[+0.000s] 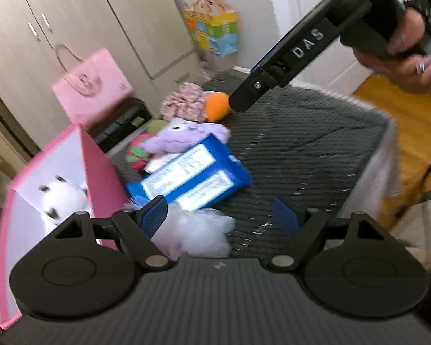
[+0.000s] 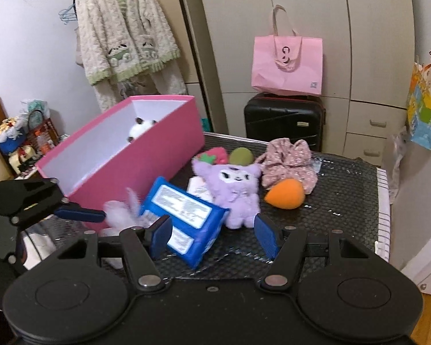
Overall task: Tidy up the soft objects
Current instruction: 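Grasp the white mesh bath puff with the left gripper while the right gripper grasps the orange sponge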
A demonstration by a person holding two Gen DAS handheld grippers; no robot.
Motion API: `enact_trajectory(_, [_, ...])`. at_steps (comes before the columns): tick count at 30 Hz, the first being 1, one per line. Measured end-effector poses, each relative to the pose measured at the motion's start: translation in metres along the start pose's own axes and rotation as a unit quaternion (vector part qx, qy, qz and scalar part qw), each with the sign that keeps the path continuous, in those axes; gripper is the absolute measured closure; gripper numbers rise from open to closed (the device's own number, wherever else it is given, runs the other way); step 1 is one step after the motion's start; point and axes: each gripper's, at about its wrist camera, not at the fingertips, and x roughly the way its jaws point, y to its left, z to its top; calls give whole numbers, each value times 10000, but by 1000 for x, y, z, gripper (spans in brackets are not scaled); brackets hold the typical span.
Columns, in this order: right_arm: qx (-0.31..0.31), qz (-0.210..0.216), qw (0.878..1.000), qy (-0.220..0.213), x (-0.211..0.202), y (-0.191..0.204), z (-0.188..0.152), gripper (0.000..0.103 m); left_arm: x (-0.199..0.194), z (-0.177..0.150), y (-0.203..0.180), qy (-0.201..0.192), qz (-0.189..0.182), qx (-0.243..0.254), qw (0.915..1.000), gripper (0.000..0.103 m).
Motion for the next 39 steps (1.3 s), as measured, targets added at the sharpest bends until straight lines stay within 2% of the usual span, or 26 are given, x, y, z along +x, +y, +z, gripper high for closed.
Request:
enact_trajectory(2, [-67,-85,9999,-14,8,-5,1,35,8,0,-5,0,295,131,9995,22])
enact_trajectory(8, [-96,-250,9996,-85,32,-22,6,34,26,-3,-14,127,808,374,9959,22])
enact_trajectory(13, [17,-340,9992,-196,52,-40,10,34,49,-12,-32,310,1375,626,9880,22])
enact_trajectory(16, [155,-399,9989,-207,64,-52,12,34,58,-17,-40,276,1720,718,9821,22])
enact_trajectory(20, [358,-407,9984,-173,74,-66,13,34,59,-19,-40,221,1897,660,9794,23])
enact_trajectory(24, [530,-312,9981,-83,83,-77,16,34,59,-17,-33,268,1967,362,9794,37])
enact_trajectory(29, [743,-187,9971,-3,93,-86,15,34,61,-15,-28,355,1861,40,9819,40])
enact_trajectory(31, [825,-144,9965,59,99,-87,12,34,64,-16,-30,375,1968,19,9797,41])
enact_trajectory(34, [847,-173,9962,122,107,-88,7,34,74,-19,-43,359,2393,282,9699,51])
enact_trajectory(36, [862,-255,9959,54,110,-87,3,34,76,-19,-48,330,2439,251,9689,60])
enact_trajectory(38, [773,-305,9965,-6,111,-85,0,41,75,-18,-49,330,2464,190,9684,69])
enact_trajectory(39, [683,-360,9970,-13,110,-84,-2,49,74,-18,-48,323,2478,103,9682,73])
